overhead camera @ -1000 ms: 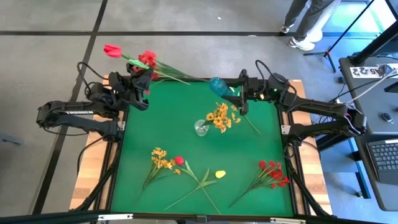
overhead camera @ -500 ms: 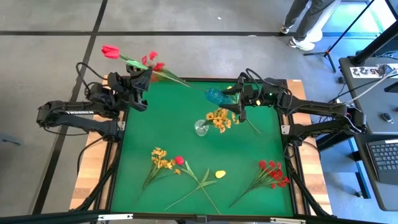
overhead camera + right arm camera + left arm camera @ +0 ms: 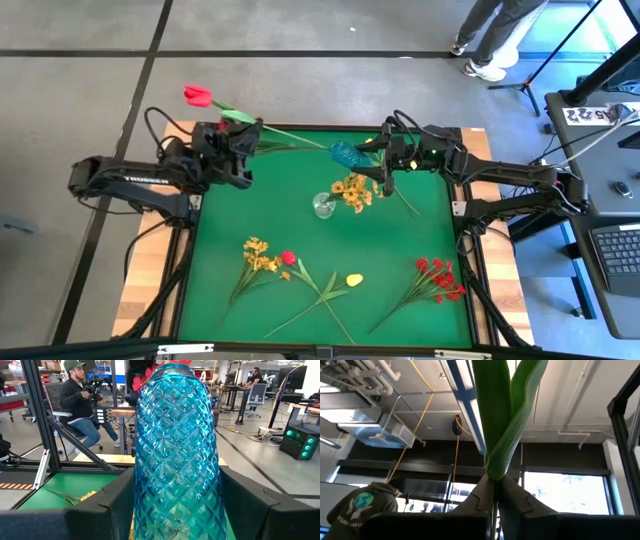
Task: Sort flowers into vase by color
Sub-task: Put the top red flower into the blue vase
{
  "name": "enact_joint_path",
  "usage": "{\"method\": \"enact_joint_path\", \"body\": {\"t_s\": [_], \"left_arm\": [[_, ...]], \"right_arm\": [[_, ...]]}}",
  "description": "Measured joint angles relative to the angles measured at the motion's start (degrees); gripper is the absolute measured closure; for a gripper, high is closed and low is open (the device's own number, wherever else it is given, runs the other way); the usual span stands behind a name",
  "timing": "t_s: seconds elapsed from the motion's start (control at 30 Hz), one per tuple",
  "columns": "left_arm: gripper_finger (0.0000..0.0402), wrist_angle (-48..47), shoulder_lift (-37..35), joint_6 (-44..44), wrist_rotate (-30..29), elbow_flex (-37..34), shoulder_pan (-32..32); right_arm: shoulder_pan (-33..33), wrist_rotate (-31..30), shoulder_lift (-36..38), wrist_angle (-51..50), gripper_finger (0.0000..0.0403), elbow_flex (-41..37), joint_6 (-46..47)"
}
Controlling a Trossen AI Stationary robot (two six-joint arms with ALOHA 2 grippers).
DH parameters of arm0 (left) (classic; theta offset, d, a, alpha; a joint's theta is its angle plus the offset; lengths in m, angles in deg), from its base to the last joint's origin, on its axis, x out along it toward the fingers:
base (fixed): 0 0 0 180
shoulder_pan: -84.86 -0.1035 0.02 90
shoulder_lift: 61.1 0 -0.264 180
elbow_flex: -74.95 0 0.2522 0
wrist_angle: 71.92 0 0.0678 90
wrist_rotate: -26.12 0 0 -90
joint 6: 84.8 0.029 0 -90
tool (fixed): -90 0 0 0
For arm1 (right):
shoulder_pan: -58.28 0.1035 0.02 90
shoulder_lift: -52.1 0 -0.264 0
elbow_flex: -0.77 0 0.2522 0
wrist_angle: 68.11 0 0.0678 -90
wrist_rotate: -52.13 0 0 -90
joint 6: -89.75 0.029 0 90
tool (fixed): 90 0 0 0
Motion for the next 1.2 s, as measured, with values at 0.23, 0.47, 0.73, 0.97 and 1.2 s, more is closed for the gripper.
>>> {"method": "enact_joint_path", "body": {"t_s": [0.23,0.47,0.73,0.97,1.2], "left_arm": [[0.0395,3.80,3.59,-0.22,0.17,0.00,0.00],[0.0395,4.21,8.53,-0.85,0.89,2.60,0.00],[0.0395,2.90,14.24,-1.98,1.88,5.66,0.00],[0.0380,-0.51,15.06,0.14,1.87,5.66,1.12],[0.0326,-3.09,15.10,5.42,1.34,5.66,3.69]], "right_arm": [[-0.02,0.00,0.00,0.10,0.0162,0.00,0.09],[-0.04,-0.02,0.00,0.17,0.0162,0.00,0.09],[-0.04,0.00,0.00,0.15,0.0162,0.00,0.11],[-0.13,-0.09,0.00,0.19,0.0162,0.00,0.13],[-0.15,-1.48,0.00,0.50,0.0162,0.00,0.50]]}}
